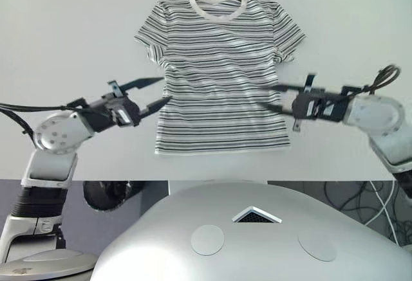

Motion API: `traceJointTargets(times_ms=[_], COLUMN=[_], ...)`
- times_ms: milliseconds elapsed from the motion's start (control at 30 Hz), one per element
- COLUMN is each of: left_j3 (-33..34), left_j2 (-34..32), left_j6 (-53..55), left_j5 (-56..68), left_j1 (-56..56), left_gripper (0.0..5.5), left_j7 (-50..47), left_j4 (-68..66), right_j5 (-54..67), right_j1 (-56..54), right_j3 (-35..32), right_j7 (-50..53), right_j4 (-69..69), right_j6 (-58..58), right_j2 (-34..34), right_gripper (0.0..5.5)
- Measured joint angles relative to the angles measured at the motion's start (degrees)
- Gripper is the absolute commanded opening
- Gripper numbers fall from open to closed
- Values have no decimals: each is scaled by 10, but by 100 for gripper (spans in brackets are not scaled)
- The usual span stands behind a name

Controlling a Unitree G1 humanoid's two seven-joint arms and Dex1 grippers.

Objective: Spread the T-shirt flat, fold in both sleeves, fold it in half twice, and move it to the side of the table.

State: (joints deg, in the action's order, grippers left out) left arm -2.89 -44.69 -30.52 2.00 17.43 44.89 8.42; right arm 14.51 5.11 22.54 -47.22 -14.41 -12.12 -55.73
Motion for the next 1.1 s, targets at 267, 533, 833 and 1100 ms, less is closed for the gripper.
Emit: traceJointTargets(times_ms=[267,533,833,1100], left_j3=[-87,-92,-93,-80], left_j2=[41,-43,-120,-146], left_j6=[-31,-57,-29,-27], left_j5=[-139,-138,-81,-68], left_j1=[-48,-12,93,138], left_gripper=[212,212,212,212], left_j7=[-35,-28,16,23], left_j4=[-96,-75,26,49], right_j5=[-40,-73,-84,-104], right_j1=[-31,38,195,285], right_j3=[12,-35,-123,-162], right_j7=[-78,-77,-69,-58], right_j4=[156,123,-6,-57], right_j6=[-2,-34,-1,-2], right_j2=[68,14,-65,-66], right_gripper=[151,151,151,151])
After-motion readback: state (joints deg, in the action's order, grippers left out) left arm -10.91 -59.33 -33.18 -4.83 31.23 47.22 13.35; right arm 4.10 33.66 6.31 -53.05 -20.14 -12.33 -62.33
